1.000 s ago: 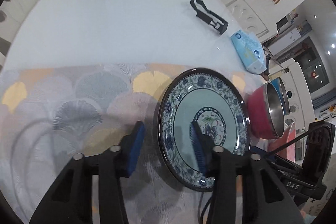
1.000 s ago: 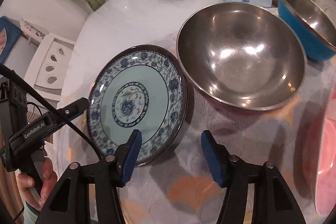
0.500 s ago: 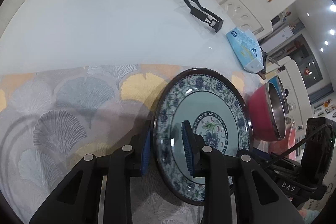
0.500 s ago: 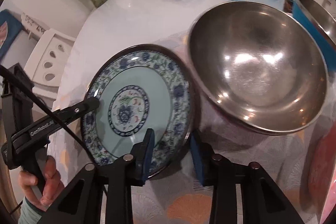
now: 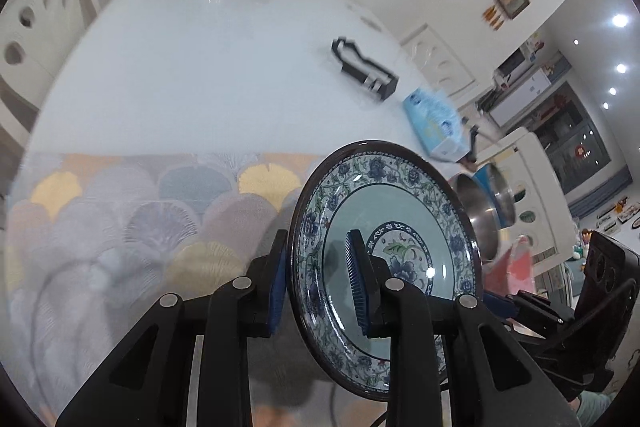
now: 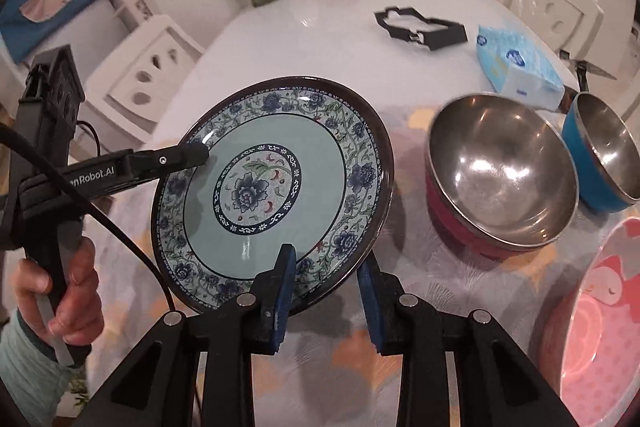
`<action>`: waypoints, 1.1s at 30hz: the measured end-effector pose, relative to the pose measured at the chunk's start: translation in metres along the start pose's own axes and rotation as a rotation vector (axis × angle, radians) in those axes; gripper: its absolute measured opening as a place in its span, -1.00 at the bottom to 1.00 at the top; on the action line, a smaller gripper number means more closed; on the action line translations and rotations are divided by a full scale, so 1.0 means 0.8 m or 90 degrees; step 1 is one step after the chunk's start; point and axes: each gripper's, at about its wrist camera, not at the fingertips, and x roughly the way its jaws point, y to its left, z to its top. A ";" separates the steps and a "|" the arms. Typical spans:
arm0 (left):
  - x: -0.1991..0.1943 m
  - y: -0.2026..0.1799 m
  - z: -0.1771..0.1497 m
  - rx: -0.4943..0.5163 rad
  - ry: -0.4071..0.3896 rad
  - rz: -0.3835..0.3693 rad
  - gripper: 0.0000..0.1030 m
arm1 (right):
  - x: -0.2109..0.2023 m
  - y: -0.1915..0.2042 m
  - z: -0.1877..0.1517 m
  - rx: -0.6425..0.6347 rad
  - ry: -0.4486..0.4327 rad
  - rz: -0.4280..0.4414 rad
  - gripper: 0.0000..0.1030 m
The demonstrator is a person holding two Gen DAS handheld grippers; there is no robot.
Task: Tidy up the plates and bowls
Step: 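Lift the third plate with both tools, then carry the plate over the stacked plates and lower it onto them with both tools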
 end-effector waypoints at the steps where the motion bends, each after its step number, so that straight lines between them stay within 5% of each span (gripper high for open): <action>1: -0.011 -0.004 -0.001 0.002 -0.009 0.000 -0.52 | -0.010 0.005 0.000 -0.003 -0.010 0.004 -0.41; 9: -0.122 -0.051 -0.020 0.026 -0.096 -0.018 -0.52 | -0.106 0.046 -0.012 -0.036 -0.084 0.026 -0.41; 18: -0.195 -0.098 -0.064 0.065 -0.147 -0.043 -0.52 | -0.203 0.073 -0.066 -0.030 -0.150 0.020 -0.40; 26: -0.230 -0.106 -0.119 0.084 -0.149 -0.037 -0.52 | -0.240 0.092 -0.118 -0.025 -0.162 0.017 -0.39; 33: -0.257 -0.095 -0.169 0.037 -0.156 -0.004 -0.52 | -0.243 0.112 -0.150 -0.066 -0.142 0.050 -0.39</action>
